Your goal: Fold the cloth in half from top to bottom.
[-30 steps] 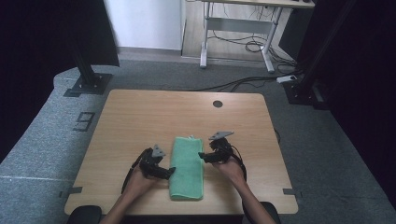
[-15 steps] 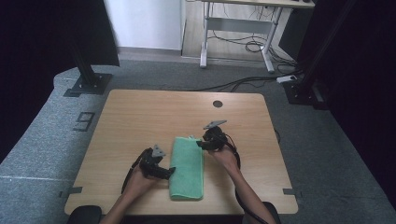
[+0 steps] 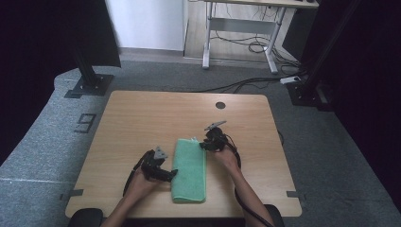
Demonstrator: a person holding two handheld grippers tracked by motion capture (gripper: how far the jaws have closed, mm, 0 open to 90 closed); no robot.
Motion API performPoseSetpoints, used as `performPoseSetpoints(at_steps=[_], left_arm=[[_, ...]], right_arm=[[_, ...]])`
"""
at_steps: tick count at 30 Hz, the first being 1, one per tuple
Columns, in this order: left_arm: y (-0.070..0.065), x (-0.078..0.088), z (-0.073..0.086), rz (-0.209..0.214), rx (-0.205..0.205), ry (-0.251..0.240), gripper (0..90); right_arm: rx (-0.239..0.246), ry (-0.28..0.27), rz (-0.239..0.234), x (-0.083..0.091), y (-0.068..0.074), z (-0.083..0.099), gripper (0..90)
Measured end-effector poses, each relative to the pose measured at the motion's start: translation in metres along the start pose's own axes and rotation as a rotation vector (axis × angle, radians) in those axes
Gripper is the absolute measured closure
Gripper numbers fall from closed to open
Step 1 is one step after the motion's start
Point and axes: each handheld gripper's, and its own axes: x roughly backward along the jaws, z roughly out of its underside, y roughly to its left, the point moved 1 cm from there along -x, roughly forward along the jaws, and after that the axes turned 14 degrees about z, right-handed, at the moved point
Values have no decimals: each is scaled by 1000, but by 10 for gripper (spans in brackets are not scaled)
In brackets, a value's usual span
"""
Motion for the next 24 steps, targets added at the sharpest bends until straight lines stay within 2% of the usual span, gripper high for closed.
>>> performPoseSetpoints(at_steps=[5, 8, 14, 24], left_arm=[[0, 0, 0, 0, 0, 0, 43], [0, 0, 0, -1, 0, -1, 43], [0, 0, 0, -1, 0, -1, 43], [0, 0, 0, -2, 2, -3, 43]], right_arm=[[6, 8, -27, 0, 1, -1, 800], [7, 10, -34, 0, 2, -1, 838], [34, 3, -6, 3, 6, -3, 850], [52, -53, -19, 27, 8, -13, 851]])
